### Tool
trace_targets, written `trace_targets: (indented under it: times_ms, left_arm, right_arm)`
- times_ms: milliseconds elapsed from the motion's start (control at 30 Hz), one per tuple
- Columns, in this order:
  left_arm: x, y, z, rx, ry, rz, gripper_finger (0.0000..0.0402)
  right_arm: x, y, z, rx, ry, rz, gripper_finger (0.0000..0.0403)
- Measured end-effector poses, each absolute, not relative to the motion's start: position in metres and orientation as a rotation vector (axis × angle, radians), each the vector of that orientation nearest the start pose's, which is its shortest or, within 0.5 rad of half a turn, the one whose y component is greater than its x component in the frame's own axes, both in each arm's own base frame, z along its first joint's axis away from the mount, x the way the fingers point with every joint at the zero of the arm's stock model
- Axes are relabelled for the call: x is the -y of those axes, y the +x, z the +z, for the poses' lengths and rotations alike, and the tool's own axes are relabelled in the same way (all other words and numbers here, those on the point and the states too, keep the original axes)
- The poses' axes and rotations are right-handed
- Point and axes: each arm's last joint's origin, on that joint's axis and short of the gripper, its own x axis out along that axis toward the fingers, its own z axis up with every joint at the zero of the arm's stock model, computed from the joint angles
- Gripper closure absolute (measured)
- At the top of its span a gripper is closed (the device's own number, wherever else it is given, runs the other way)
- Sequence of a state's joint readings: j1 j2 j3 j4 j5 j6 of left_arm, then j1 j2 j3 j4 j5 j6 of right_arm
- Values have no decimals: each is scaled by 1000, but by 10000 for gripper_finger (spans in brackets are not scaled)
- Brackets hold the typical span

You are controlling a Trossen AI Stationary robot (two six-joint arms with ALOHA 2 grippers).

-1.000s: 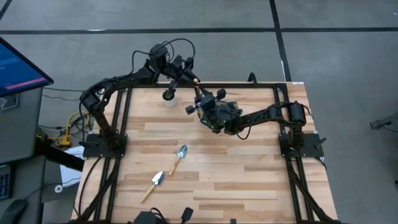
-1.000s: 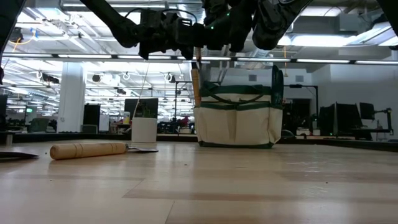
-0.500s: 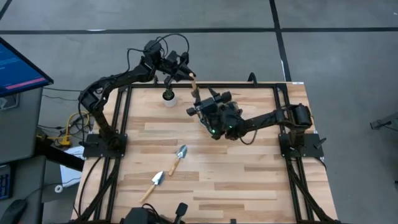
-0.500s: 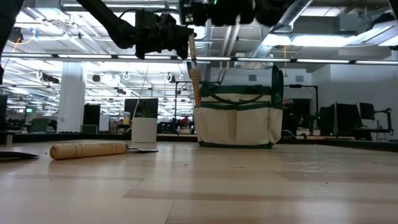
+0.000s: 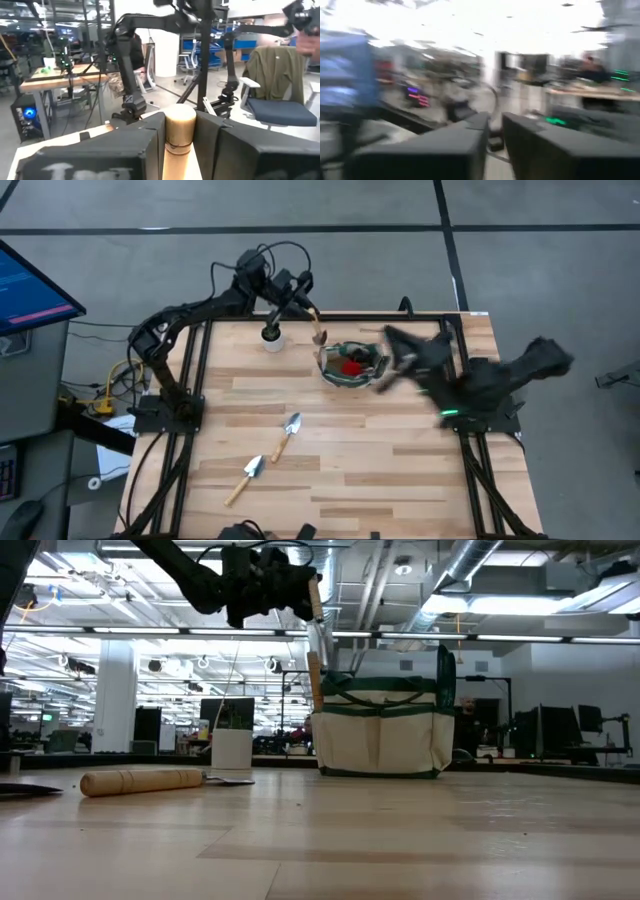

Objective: Pick & Place Garden tools in Gardening bag
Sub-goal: Put the brown trowel into the gardening bag

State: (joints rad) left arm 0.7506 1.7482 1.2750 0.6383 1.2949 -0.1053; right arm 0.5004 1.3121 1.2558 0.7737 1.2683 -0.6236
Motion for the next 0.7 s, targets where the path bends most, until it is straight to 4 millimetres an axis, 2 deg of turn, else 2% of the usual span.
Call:
trace_targets:
  times_ms: [100,167,267,367,533,700]
  left_arm:
    - [-245,304,322,63,49,-558,354]
    - [-249,305,326,70,61,-557,354]
    - [-258,309,331,74,63,-557,354]
    - [-268,321,328,57,23,-593,354]
    - [-286,346,310,19,-70,-623,354]
    - [-294,355,298,3,-88,-657,354]
  right_arm:
    - [-96,182,482,294,20,-545,391]
    - [-84,153,487,314,91,-343,392]
    - [-63,127,485,272,208,-288,400]
    - [-56,129,474,192,187,-320,400]
    - [-55,144,461,94,145,-251,402]
    - [-54,155,458,82,161,-208,402]
